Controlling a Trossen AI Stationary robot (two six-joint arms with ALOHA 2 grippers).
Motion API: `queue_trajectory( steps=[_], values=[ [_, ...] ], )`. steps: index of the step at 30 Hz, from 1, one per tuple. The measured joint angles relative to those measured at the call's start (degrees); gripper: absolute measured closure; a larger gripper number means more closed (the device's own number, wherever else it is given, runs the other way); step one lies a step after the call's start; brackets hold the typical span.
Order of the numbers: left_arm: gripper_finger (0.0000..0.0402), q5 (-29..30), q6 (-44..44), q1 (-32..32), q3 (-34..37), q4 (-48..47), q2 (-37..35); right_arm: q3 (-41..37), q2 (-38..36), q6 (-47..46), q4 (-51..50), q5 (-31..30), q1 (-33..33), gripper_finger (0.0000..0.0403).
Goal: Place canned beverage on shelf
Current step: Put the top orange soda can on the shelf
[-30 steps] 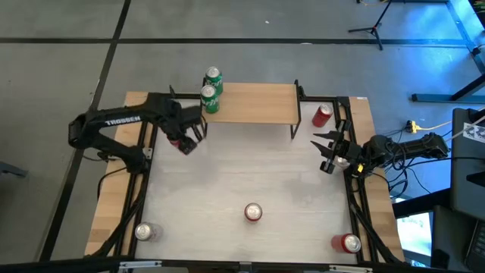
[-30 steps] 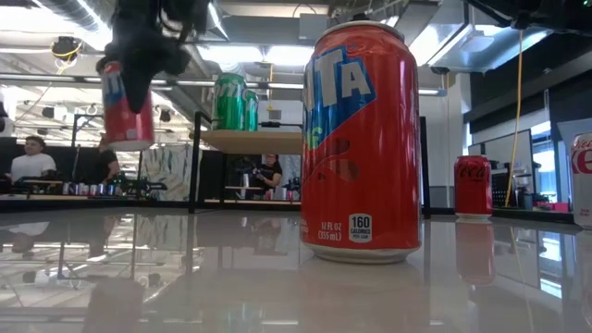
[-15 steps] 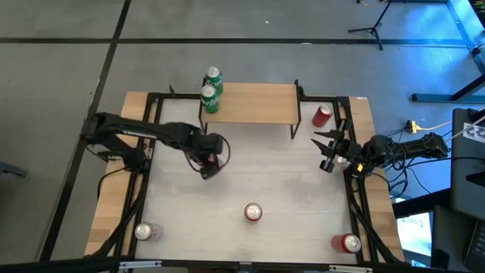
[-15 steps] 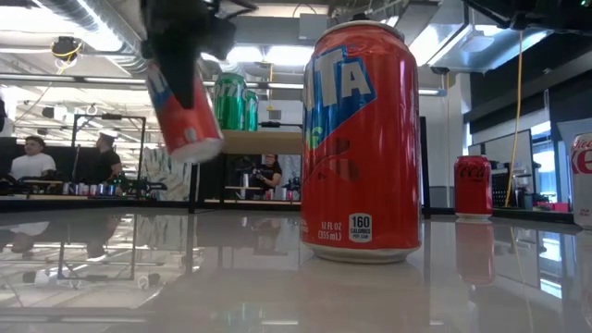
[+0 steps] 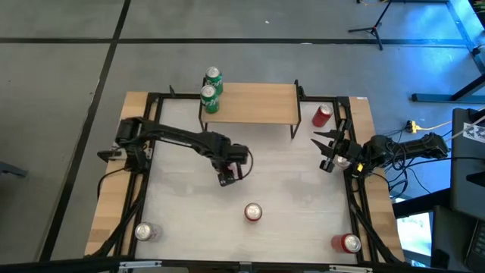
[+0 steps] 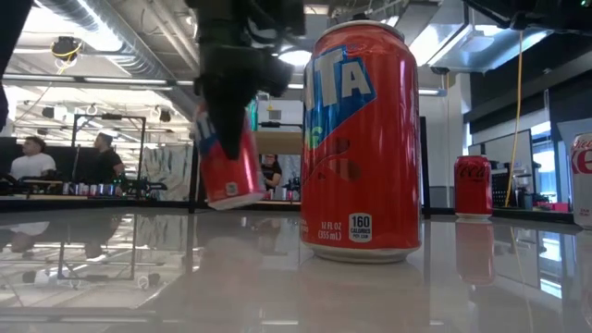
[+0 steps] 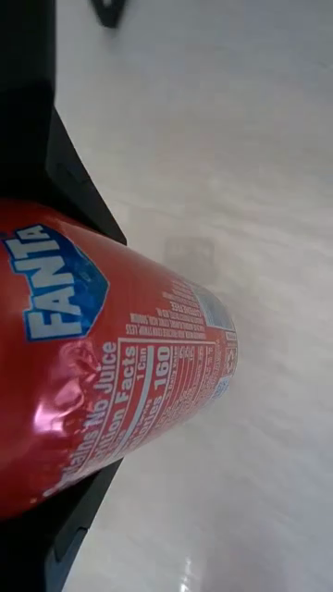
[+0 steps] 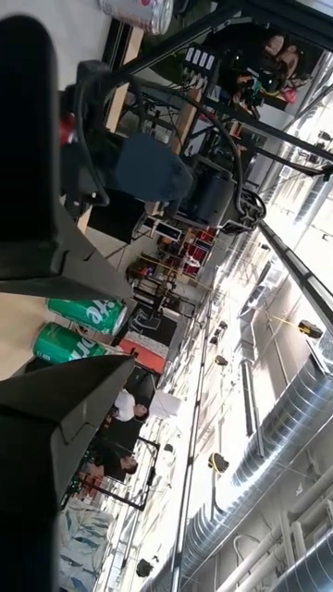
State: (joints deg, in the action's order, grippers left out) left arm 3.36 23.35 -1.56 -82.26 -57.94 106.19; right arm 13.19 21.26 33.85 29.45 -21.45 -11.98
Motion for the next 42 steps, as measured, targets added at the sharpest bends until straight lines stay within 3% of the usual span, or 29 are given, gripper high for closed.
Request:
queue_trajectory(
  steps=[14,24,30,42],
  values=[
    [0.0108,-1.23,-4.16,0.02,-4.06,2.13,5.90,0.00,0.00,-0.01,-0.84,0.00,0.00,0.0298],
    [0.0051,-0.15,-4.00,-0.67,-3.93,4.18,5.93,0.00,0.00,-0.02,-0.87,0.00,0.01,0.0298],
    [0.0043,-0.04,-4.54,-1.04,-5.72,1.81,5.93,0.00,0.00,-0.02,-0.87,0.00,0.01,0.0298],
    [0.0046,10.58,-5.12,-5.12,-9.99,-4.62,-0.03,0.00,0.00,-0.13,-1.46,-0.02,-0.01,0.0298]
  ],
)
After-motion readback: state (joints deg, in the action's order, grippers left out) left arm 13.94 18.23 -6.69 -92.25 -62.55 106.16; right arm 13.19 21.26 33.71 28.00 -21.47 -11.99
